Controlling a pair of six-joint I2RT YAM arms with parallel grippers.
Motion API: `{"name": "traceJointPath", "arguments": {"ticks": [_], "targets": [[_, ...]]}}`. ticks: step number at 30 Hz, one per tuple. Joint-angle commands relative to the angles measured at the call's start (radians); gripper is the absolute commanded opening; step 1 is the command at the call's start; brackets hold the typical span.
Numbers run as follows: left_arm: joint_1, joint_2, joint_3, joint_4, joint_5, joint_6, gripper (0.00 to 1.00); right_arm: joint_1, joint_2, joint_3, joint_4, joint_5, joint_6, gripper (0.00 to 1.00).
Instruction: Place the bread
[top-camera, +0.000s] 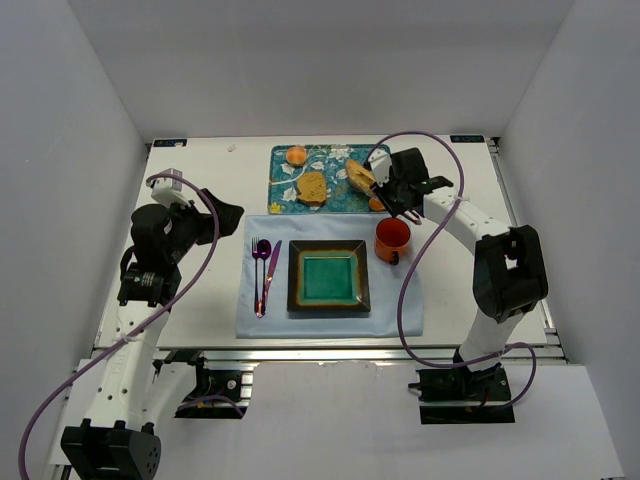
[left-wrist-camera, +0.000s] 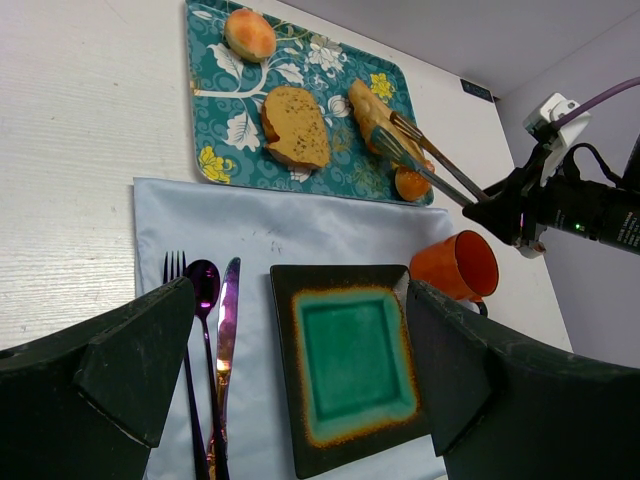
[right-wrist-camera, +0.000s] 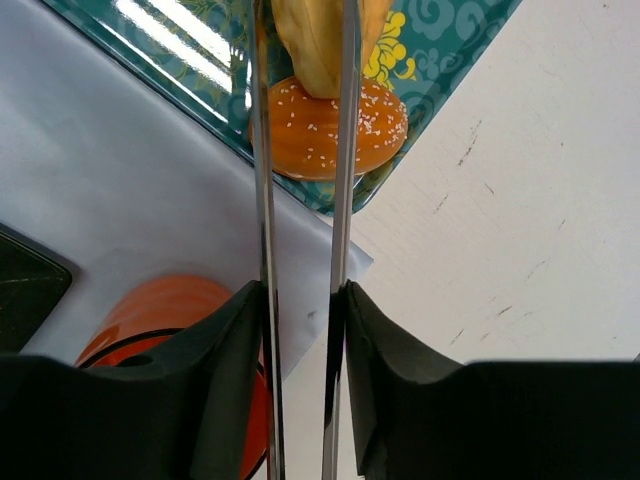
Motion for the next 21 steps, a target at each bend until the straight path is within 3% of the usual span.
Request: {"name": "traceJointPath", "arguments": {"ticks": [1,11,15,21], "targets": [[0.001,-0.015,-0.005,0.020,-0.007,-0.002,0.95,0.003,-0.025,0.046,0.006,0.013,-0.013,0.38],[0.001,-0.003,0.009,0.025,-0.003,-0.003,0.95,0.003,-0.045,0.124,0.007,-0.037,0.002,0.07],[0.002,0.005,0.014,0.027,0.001,-0.003,0.95,0.003,-0.072,0.196,-0.010,-0.111,0.041,0.00],[0.001,0.000,0.014,0.028,-0.001,-0.005,0.95,0.005,-0.147,0.201,-0.083,-0.286,0.088,0.00]]}}
